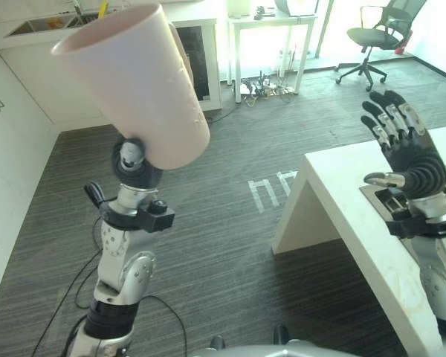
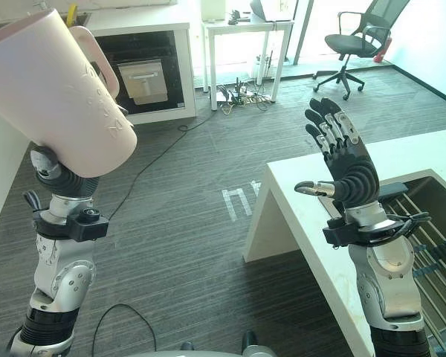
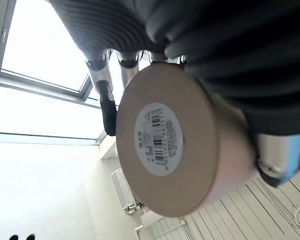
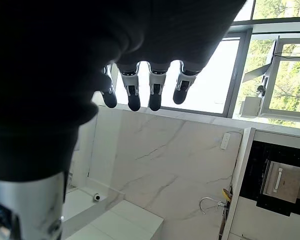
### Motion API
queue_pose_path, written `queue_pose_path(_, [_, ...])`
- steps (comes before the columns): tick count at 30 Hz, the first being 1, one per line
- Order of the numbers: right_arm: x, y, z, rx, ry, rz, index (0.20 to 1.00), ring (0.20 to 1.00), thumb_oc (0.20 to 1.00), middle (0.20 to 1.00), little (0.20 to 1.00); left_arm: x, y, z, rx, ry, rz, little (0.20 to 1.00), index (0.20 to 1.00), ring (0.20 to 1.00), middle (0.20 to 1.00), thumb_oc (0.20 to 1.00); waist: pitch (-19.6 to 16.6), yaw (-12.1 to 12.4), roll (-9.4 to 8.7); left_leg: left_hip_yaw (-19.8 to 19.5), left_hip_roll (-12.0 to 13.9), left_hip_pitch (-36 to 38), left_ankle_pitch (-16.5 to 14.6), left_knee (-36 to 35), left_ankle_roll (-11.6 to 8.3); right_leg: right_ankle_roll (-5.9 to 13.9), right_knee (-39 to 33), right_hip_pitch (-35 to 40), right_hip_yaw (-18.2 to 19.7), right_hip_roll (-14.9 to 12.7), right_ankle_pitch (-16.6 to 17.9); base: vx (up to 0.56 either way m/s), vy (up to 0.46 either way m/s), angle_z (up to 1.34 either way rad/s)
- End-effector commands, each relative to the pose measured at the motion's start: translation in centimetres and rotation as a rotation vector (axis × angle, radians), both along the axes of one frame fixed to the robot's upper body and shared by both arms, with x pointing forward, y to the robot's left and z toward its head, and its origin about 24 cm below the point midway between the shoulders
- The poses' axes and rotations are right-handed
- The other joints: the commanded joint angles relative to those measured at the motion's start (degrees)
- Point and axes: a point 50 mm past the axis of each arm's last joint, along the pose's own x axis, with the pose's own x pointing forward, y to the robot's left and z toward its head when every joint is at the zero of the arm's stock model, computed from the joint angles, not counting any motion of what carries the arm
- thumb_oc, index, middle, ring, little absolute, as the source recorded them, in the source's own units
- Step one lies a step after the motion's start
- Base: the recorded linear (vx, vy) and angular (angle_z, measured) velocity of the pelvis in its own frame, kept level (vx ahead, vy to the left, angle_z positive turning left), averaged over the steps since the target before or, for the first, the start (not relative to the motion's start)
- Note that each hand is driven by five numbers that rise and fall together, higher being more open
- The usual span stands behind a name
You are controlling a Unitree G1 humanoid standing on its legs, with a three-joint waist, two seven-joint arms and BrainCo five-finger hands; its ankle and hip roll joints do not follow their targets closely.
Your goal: Place the dishes in the dishwasher.
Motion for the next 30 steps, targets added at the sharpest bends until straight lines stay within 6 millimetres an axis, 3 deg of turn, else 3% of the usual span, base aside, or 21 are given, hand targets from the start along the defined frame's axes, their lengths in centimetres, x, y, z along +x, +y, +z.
queue_pose_path(1, [-0.6, 1.0, 2.3, 0.011, -0.13, 0.074, 1.0, 1.0, 1.0, 1.0, 1.0, -0.5, 0.5, 1.5, -0.023, -0.1, -0.01, 0.2, 0.2, 0.2, 0.2, 0.2, -2.67, 0.42, 0.38, 4.18, 3.07, 0.19, -1.94, 0.09, -3.22, 1.16, 0.03, 3.41, -1.84, -1.02, -7.14, 0.0, 0.0, 0.0])
queue_pose_path(9, [-0.8, 0.7, 1.7, 0.034, -0.078, 0.131, 1.0, 1.0, 1.0, 1.0, 1.0, -0.7, 1.3, 0.6, -0.006, -0.048, 0.039, 0.2, 0.2, 0.2, 0.2, 0.2, -2.61, 0.98, 0.24, 5.37, 4.61, 0.42, -0.15, 0.09, -4.11, 0.59, 0.03, 5.35, -3.3, -0.45, -7.71, 0.05, 0.014, 0.09])
queue_pose_path(11, [-0.9, 0.7, 1.8, 0.025, -0.077, 0.126, 1.0, 1.0, 1.0, 1.0, 1.0, -0.9, 1.3, 0.6, 0.003, -0.054, 0.038, 0.2, 0.2, 0.2, 0.2, 0.2, -1.91, 2.07, -0.1, 2.01, 3.25, 0.28, -0.57, 0.09, -3.71, 0.36, 0.03, 5.48, -2.19, -0.18, -7.82, -0.06, 0.072, 0.2])
queue_pose_path(13, [-0.5, 0.9, 2.3, 0.007, -0.092, 0.127, 1.0, 1.0, 1.0, 1.0, 1.0, -1.1, 1.5, 0.6, 0.0, -0.064, 0.038, 0.2, 0.2, 0.2, 0.2, 0.2, -0.9, 2.97, -0.29, 1.92, 2.28, 1.52, -0.8, 0.09, -3.89, 0.32, 0.03, 5.49, -1.18, -0.46, -7.62, -0.14, 0.144, 0.16])
queue_pose_path(16, [0.2, 1.4, 2.7, -0.015, -0.12, 0.104, 1.0, 1.0, 1.0, 1.0, 1.0, -1.0, 1.1, 0.8, -0.007, -0.071, 0.024, 0.2, 0.2, 0.2, 0.2, 0.2, 0.11, 4.14, -0.38, 2.3, 2.33, 0.36, -0.9, 0.09, -3.47, 1.68, 0.03, 4.69, -2.72, -2.12, -6.34, -0.22, 0.201, 0.11])
queue_pose_path(20, [0.1, 1.6, 2.1, 0.005, -0.12, 0.09, 1.0, 1.0, 1.0, 1.0, 1.0, -0.6, 0.8, 0.9, -0.004, -0.069, 0.018, 0.2, 0.2, 0.2, 0.2, 0.2, 0.23, 3.15, 0.03, 2.38, 1.67, -0.25, -0.83, 0.09, -2.65, 3.08, 0.03, 4.66, -3.97, -3.45, -5.11, -0.1, 0.188, 0.0])
queue_pose_path(22, [-0.3, 1.3, 1.6, 0.012, -0.117, 0.075, 1.0, 1.0, 1.0, 1.0, 1.0, -0.2, 0.6, 1.0, 0.004, -0.073, 0.019, 0.2, 0.2, 0.2, 0.2, 0.2, 0.49, 1.16, -0.29, 0.36, 0.23, 0.29, -1.14, 0.09, -1.62, 3.67, 2.33, 3.48, -0.92, -3.35, -3.72, -0.04, 0.196, 0.08])
queue_pose_path(24, [-0.8, 0.3, 1.2, -0.003, -0.112, 0.034, 1.0, 1.0, 1.0, 1.0, 1.0, 0.0, 0.6, 1.1, -0.003, -0.087, -0.015, 0.2, 0.2, 0.2, 0.2, 0.2, 0.42, -1.4, -0.11, -2.5, -0.78, 0.65, -1.29, 0.09, -0.83, 2.36, 3.73, 2.19, 5.78, -0.68, -5.13, 0.02, 0.169, 0.3])
queue_pose_path(25, [-0.9, -0.2, 1.2, -0.015, -0.111, 0.017, 1.0, 1.0, 1.0, 1.0, 1.0, 0.1, 0.6, 1.2, -0.011, -0.095, -0.027, 0.2, 0.2, 0.2, 0.2, 0.2, 0.23, -1.9, -0.15, -3.34, -1.2, 0.69, -1.45, 0.09, -0.45, 1.92, 4.0, 2.07, 7.11, -0.19, -5.65, 0.04, 0.128, 0.89])
queue_pose_path(30, [-1.1, -0.6, 1.9, -0.053, -0.102, 0.041, 1.0, 1.0, 1.0, 1.0, 1.0, 0.0, 0.8, 1.4, -0.066, -0.095, 0.002, 0.2, 0.2, 0.2, 0.2, 0.2, -0.84, -1.74, -0.87, -2.42, -1.58, 0.81, -2.18, 0.09, -0.12, 1.67, 1.41, 3.57, 6.15, -0.5, -6.25, 0.03, 0.075, 0.51])
